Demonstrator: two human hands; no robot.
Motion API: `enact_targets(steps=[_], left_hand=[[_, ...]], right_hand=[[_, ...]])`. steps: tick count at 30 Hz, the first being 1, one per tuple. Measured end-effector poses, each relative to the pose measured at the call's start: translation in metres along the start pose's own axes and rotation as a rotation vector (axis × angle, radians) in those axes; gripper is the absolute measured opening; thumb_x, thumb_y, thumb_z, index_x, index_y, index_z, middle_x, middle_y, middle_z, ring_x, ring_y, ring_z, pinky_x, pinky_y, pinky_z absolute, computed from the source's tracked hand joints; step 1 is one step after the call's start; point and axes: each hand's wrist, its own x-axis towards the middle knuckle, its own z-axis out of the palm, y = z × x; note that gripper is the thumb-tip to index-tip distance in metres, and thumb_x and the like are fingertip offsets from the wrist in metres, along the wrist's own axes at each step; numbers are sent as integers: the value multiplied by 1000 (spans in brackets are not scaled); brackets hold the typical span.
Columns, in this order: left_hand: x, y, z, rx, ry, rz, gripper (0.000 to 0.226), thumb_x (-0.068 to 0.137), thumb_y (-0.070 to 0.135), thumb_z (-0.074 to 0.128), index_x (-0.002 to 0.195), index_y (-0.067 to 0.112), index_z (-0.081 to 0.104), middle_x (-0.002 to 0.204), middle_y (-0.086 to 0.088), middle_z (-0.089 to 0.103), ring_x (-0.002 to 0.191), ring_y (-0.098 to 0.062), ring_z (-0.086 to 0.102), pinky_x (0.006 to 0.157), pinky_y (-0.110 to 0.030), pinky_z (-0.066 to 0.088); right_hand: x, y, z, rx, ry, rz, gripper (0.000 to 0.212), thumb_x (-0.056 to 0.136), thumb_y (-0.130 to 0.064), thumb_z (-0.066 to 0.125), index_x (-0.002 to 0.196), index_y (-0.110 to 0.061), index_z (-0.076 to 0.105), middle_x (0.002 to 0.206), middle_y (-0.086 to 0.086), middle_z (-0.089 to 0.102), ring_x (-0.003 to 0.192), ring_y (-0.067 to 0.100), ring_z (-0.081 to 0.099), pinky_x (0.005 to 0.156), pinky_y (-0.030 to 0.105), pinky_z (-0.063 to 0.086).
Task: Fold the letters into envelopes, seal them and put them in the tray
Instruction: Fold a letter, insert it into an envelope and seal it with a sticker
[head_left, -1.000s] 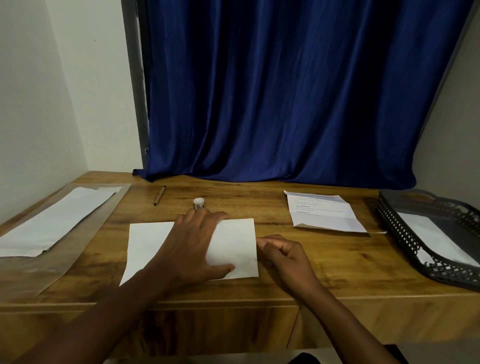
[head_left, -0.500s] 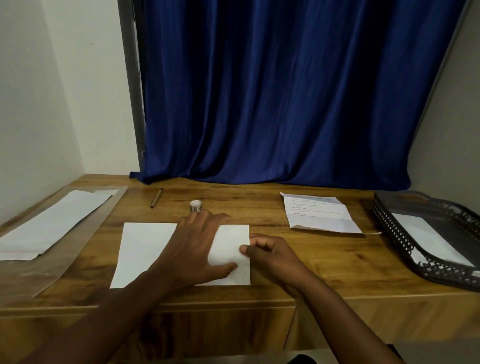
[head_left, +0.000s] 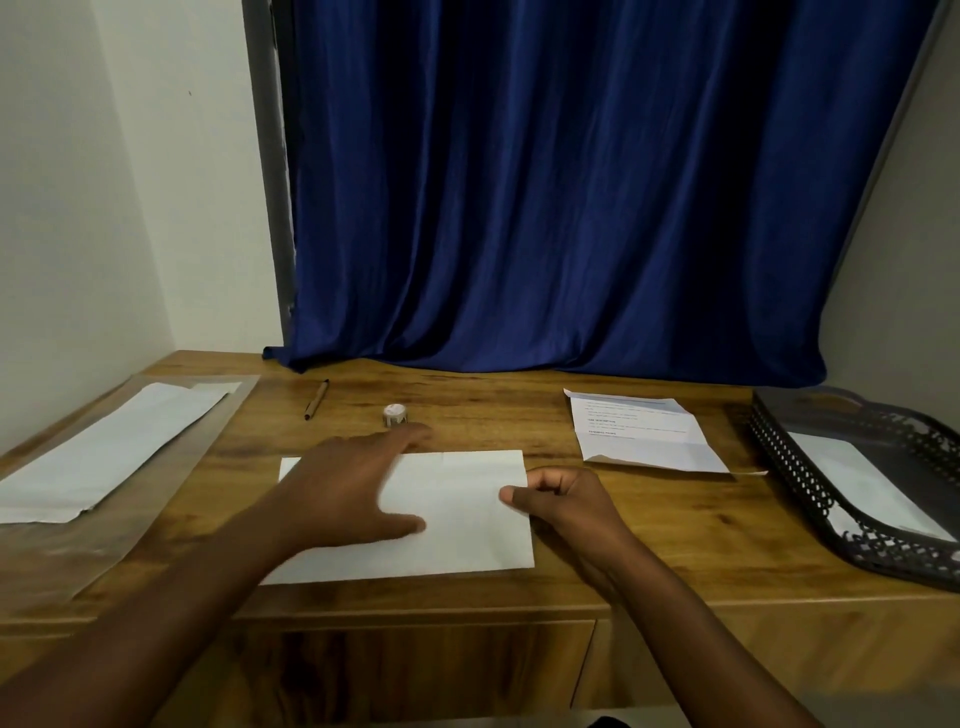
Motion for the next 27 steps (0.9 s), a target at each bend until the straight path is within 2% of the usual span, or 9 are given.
enact_targets(steps=[4, 6, 9, 13, 15, 17, 20, 23, 27], left_hand=[[-3, -17, -13, -72, 10, -24, 71, 76, 62, 78, 138, 54, 45, 140, 24, 56, 120, -2, 54, 91, -24, 47], [-1, -16, -20, -54, 93, -29, 61, 77, 57, 79, 132, 50, 54, 134, 25, 59, 117, -3, 56, 88, -25, 46], [6, -9, -35, 33, 263, 55, 38, 81, 50, 78, 117, 45, 66, 118, 23, 67, 104, -5, 62, 83, -29, 51], [11, 0, -40, 130, 432, 137, 19, 83, 36, 78, 97, 40, 66, 104, 18, 70, 93, -8, 64, 72, -36, 54], [10, 0, -27, 142, 452, 143, 23, 82, 26, 77, 98, 37, 64, 107, 13, 69, 94, -13, 64, 73, -34, 52], [7, -2, -5, 100, 377, 104, 29, 85, 22, 71, 108, 36, 59, 119, 7, 68, 103, -16, 63, 79, -32, 49], [-7, -8, 28, -11, 50, -36, 43, 95, 51, 57, 135, 44, 42, 151, 11, 46, 134, -13, 45, 108, -35, 42], [-18, -10, 46, -34, -307, -26, 82, 90, 80, 22, 161, 39, 9, 170, 11, 0, 157, -13, -3, 128, -42, 3], [-16, -14, 55, 20, -321, -13, 86, 90, 79, 12, 162, 34, -3, 169, 10, -13, 155, -10, -16, 127, -42, -6]], right_hand=[[5, -10, -9, 43, 117, -7, 38, 72, -5, 90, 97, -3, 61, 90, 14, 75, 86, 34, 71, 71, 38, 62], [9, -27, -10, -111, 144, -54, 56, 70, -11, 92, 114, -14, 58, 99, 5, 74, 89, 22, 72, 68, 24, 60], [21, -52, -15, -454, 119, -318, 79, 71, -27, 93, 136, -43, 51, 114, -18, 67, 101, 2, 64, 79, 16, 55], [33, -63, -15, -772, 132, -666, 27, 86, -28, 77, 109, -40, 74, 112, -22, 70, 107, 0, 63, 90, 32, 54], [33, -57, -12, -923, 149, -754, 22, 86, -19, 73, 102, -34, 78, 110, -20, 73, 107, 4, 65, 92, 37, 55], [30, -43, -8, -1065, 110, -730, 26, 89, -17, 72, 108, -33, 77, 117, -16, 73, 111, 5, 64, 93, 36, 56], [21, -12, -5, -1173, -117, -533, 35, 92, -45, 67, 125, -36, 68, 138, -16, 63, 127, 2, 54, 106, 32, 48], [17, 13, -5, -1181, -258, -360, 62, 87, -75, 54, 140, -42, 54, 155, -20, 45, 144, -1, 36, 118, 30, 35], [21, 17, -3, -1170, -258, -336, 68, 91, -77, 44, 149, -42, 44, 163, -18, 33, 150, -1, 23, 120, 27, 23]])
